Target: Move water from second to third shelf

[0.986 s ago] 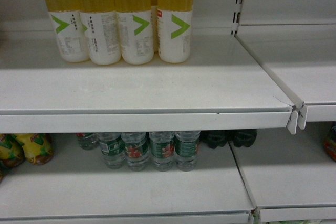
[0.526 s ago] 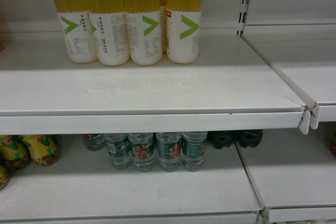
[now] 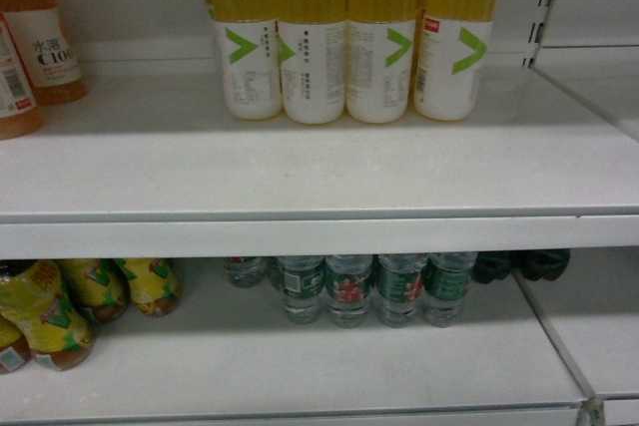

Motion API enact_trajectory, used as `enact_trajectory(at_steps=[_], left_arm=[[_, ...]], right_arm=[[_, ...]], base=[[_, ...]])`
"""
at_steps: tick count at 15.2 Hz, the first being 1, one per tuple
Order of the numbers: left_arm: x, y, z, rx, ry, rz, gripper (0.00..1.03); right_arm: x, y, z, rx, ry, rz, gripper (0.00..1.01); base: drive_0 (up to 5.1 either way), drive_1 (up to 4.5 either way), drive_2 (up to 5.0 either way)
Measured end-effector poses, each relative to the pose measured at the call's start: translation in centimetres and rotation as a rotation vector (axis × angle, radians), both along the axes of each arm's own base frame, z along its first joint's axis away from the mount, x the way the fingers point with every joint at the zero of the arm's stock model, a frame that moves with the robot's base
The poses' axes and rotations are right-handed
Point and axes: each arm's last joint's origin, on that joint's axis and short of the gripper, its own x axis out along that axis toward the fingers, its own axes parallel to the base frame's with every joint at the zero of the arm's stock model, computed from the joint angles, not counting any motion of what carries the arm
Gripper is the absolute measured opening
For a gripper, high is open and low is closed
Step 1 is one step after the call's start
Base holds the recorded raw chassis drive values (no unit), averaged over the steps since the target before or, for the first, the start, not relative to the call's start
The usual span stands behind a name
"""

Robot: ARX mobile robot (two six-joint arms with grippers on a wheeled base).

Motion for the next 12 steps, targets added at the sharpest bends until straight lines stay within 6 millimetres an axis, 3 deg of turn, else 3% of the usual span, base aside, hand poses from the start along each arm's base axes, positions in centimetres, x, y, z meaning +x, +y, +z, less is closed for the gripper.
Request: enact_trajectory(at_steps=[12], left_arm=[[0.0, 0.0, 0.03, 0.0, -0.003, 0.0, 0.98]], right_arm=[[-0.03, 0.0, 0.0, 0.0, 0.0, 0.001, 0.42]], base=[[-4.9, 2.44, 2.4]])
